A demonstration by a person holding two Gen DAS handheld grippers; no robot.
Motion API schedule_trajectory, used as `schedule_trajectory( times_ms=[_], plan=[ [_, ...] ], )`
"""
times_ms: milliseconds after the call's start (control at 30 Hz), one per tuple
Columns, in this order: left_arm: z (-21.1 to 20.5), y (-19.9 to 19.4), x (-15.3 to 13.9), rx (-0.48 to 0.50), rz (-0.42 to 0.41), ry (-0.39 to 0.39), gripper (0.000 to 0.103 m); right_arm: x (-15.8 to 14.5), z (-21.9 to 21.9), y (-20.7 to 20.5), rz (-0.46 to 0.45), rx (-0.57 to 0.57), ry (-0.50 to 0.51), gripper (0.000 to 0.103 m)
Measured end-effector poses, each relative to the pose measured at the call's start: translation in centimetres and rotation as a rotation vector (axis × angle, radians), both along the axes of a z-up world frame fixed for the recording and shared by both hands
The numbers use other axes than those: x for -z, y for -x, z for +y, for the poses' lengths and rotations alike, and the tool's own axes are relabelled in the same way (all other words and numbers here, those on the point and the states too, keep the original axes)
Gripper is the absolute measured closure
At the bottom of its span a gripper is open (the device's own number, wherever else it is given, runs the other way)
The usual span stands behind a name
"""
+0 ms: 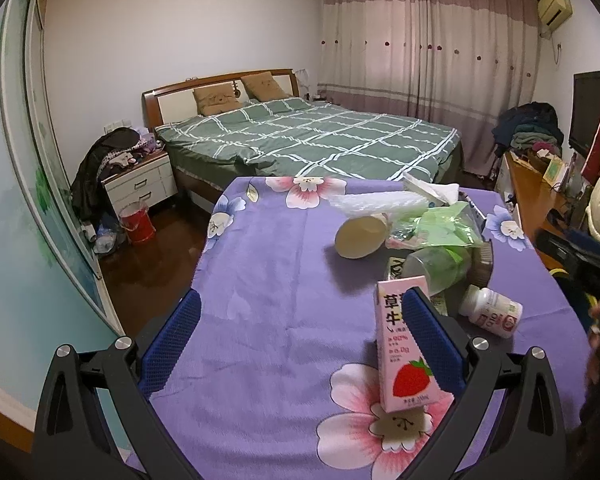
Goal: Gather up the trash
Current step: 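Grasp the green plastic bag with the right gripper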
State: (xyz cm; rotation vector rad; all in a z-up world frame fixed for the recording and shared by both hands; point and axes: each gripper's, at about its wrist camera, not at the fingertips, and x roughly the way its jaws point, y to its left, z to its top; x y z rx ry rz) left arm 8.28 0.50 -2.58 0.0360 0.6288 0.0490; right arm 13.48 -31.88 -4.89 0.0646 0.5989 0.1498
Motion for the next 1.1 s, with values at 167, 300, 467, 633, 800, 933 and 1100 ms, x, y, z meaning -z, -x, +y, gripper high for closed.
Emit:
schedule_trajectory(
  times_ms=[167,300,467,633,800,933,1100],
  plan=[
    [-0.2,-1.7,0.5,-0.002,0.006,-0.008,0.004,1.4,2.6,-5.1,0.061,-0.005,0.033,0.019],
    [-0.3,-2.8,1.2,0.011,0.023,-0.006,0.004,3.1,3.5,-8.2,0.114,0.032,0.05,0.02],
    [-0.2,-3.9,1.9,0.028,0.04,0.007,0.004,4.9,3.2,-10.2,0.197,0.045,0.03,0.038],
    [-0.3,-4.5,2.5,0.032,0.051,0.014,0.004,5.0,2.7,-9.9,0.205,0.052,0.009,0.056],
    [-0.5,-5.1,2.7,0.033,0.054,0.013,0.004,4.3,1.9,-9.3,0.183,0.072,-0.025,0.085],
    [-0.9,-4.8,2.6,0.035,0.045,-0.007,0.004,2.9,0.9,-7.9,0.141,0.073,-0.054,0.086],
    [-1.8,-4.2,2.2,0.042,0.034,-0.018,0.004,0.6,-0.4,-5.5,0.076,0.075,-0.071,0.089]
  ],
)
